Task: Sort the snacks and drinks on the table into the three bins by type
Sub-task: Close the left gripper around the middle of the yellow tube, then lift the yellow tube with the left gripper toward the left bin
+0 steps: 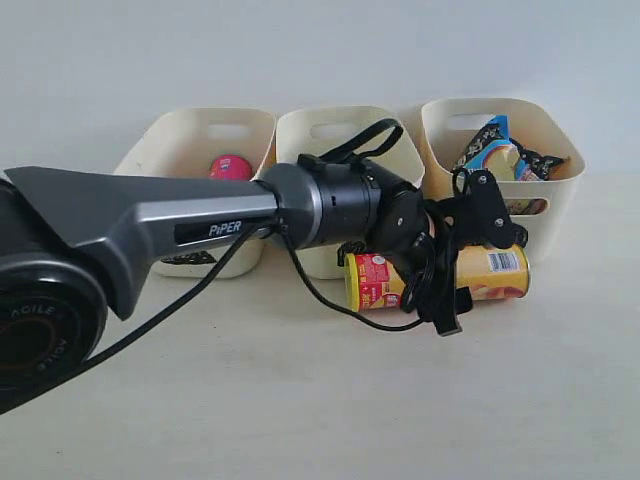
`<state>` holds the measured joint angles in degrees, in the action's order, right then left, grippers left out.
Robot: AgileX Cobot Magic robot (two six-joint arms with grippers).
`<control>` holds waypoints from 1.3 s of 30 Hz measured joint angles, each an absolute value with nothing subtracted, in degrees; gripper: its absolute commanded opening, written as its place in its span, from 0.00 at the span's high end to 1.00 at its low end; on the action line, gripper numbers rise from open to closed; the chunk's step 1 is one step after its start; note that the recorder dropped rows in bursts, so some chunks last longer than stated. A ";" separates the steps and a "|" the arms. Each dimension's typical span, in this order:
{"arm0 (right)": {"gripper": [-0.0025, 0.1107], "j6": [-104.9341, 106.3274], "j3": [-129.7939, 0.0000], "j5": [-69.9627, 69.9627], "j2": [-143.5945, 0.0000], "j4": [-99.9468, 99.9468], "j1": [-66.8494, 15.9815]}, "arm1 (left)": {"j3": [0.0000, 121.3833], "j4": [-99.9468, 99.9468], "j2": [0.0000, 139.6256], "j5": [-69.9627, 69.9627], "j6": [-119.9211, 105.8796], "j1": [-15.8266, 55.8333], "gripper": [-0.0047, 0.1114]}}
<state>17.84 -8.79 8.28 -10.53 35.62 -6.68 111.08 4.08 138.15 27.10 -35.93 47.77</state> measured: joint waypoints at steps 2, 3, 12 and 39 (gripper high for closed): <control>0.98 17.84 -8.79 8.28 -10.53 35.62 -6.68 | 111.08 3.59 138.47 26.96 -35.93 47.66 0.30; 0.98 17.84 -8.79 8.28 -10.53 35.62 -6.68 | 111.08 3.41 138.53 26.82 -35.93 47.66 0.30; 0.98 17.95 -8.79 8.28 -10.53 35.62 -7.39 | 111.21 2.67 140.04 26.86 -35.93 47.25 0.37; 0.98 17.95 -8.79 8.28 -10.53 35.51 -7.39 | 111.44 -7.75 121.67 54.17 -29.50 50.32 0.92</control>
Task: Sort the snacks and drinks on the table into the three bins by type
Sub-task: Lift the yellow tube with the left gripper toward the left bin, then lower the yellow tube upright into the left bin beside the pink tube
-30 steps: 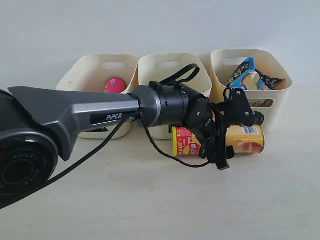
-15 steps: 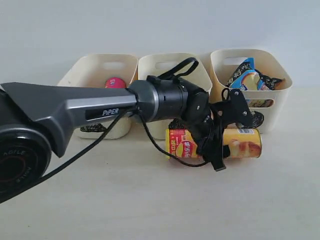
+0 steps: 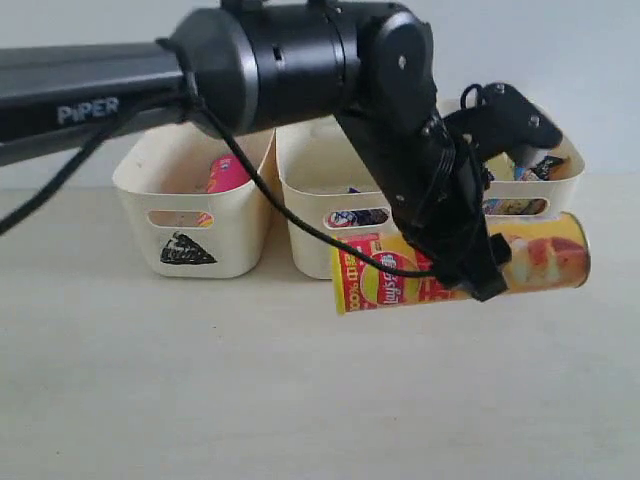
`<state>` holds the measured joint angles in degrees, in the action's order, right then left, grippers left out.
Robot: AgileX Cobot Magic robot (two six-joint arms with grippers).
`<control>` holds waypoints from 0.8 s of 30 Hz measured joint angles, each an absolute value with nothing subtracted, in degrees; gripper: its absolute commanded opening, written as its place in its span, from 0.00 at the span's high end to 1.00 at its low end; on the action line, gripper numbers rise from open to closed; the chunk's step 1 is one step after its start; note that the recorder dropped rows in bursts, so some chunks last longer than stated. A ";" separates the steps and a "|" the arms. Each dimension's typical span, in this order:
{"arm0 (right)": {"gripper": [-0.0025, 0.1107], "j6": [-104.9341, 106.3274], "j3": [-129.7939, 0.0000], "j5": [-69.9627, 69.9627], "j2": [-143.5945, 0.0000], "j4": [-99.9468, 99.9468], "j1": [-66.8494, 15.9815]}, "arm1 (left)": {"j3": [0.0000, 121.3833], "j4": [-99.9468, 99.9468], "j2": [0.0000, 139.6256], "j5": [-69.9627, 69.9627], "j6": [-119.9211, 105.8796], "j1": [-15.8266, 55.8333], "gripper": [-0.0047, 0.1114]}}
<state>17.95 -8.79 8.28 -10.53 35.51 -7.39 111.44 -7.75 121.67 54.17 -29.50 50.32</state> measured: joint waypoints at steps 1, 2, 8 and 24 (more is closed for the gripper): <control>0.98 17.95 -8.79 8.28 -10.53 35.51 -7.39 | 111.44 -7.50 119.75 55.32 -27.20 50.22 0.92; 0.98 17.95 -8.79 8.28 -10.53 35.51 -7.39 | 111.44 -7.30 118.47 55.92 -25.62 49.94 0.92; 0.98 17.95 -8.79 8.28 -10.53 35.51 -7.39 | 111.44 -6.53 110.22 56.79 -14.09 43.37 0.92; 0.98 17.95 -8.79 8.28 -10.53 35.51 -7.39 | 111.44 -5.90 105.99 43.96 -1.34 23.48 0.92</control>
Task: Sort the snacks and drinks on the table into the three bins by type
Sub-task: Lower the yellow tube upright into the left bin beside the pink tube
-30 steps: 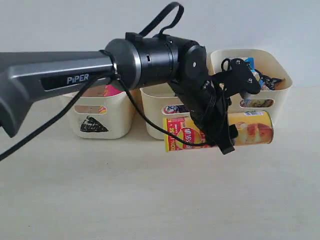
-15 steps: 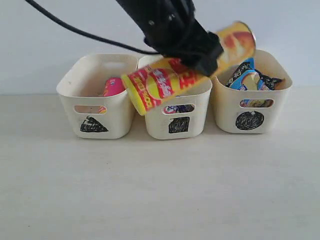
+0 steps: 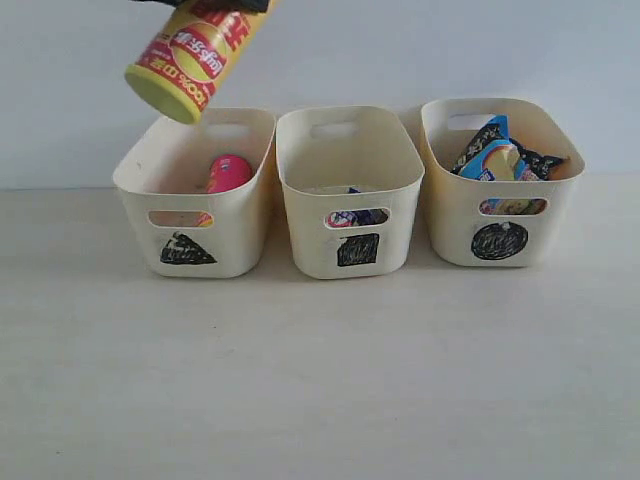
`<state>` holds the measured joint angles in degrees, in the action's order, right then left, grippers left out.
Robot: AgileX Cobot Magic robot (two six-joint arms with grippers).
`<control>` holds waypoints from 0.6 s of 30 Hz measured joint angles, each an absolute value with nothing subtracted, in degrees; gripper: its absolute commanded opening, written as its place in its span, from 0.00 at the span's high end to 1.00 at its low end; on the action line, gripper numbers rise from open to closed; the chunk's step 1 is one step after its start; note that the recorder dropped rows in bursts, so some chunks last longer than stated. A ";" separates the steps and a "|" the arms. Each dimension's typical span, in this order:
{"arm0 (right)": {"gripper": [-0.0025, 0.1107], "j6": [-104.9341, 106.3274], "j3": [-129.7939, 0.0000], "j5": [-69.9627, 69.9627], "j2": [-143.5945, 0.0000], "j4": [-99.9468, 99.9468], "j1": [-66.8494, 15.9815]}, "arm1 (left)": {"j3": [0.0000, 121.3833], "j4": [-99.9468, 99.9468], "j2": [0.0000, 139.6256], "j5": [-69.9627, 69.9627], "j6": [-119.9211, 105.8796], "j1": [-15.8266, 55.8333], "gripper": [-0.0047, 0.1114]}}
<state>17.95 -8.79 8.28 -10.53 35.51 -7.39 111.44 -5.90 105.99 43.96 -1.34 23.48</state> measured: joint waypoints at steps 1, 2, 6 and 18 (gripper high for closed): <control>0.98 17.95 -8.79 8.28 -10.53 35.51 -7.39 | 111.44 -5.90 106.44 42.11 0.00 22.67 0.92; 0.98 17.95 -8.79 8.28 -10.53 35.51 -7.39 | 111.44 -5.90 106.73 41.09 0.46 21.99 0.92; 0.98 17.95 -8.79 8.28 -10.53 35.62 -7.39 | 111.44 -5.78 109.32 39.18 1.37 20.61 0.92; 0.98 17.95 -8.79 8.28 -10.53 35.62 -7.39 | 111.44 -5.34 117.63 36.34 6.57 17.93 0.92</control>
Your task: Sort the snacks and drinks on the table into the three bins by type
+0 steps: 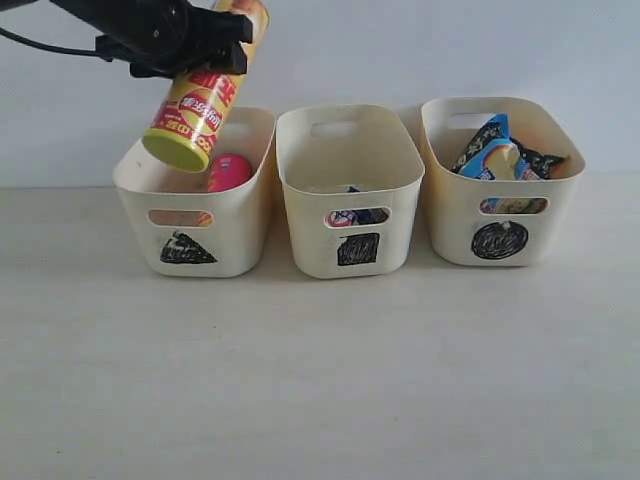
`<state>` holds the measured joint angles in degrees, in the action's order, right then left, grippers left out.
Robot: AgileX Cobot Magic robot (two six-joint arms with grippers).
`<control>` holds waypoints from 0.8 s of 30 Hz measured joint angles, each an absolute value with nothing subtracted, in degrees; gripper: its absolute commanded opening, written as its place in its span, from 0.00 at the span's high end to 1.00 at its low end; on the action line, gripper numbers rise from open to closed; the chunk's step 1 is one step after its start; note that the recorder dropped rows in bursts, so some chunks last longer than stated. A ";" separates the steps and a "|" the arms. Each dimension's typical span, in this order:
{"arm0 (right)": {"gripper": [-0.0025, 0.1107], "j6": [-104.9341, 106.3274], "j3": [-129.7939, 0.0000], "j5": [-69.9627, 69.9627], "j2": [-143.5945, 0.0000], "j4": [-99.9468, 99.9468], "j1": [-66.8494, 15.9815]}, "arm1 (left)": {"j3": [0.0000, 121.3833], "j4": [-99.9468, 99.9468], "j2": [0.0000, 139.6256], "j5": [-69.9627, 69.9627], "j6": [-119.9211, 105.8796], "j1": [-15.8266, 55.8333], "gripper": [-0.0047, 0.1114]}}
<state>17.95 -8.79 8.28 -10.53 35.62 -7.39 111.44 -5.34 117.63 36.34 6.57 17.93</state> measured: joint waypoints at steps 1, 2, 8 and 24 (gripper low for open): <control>0.98 17.95 -8.79 8.28 -10.53 35.62 -7.39 | 111.44 -5.34 118.19 35.60 7.48 17.45 0.92; 0.98 17.95 -8.79 8.28 -10.53 35.62 -7.39 | 111.44 -5.34 118.72 34.90 8.18 17.01 0.92; 0.98 17.95 -8.79 8.28 -10.53 35.62 -7.39 | 111.44 -5.34 120.82 31.00 10.05 15.37 0.92; 0.98 17.95 -8.79 8.28 -10.53 35.62 -7.39 | 111.44 -5.14 125.28 31.68 10.42 15.37 0.25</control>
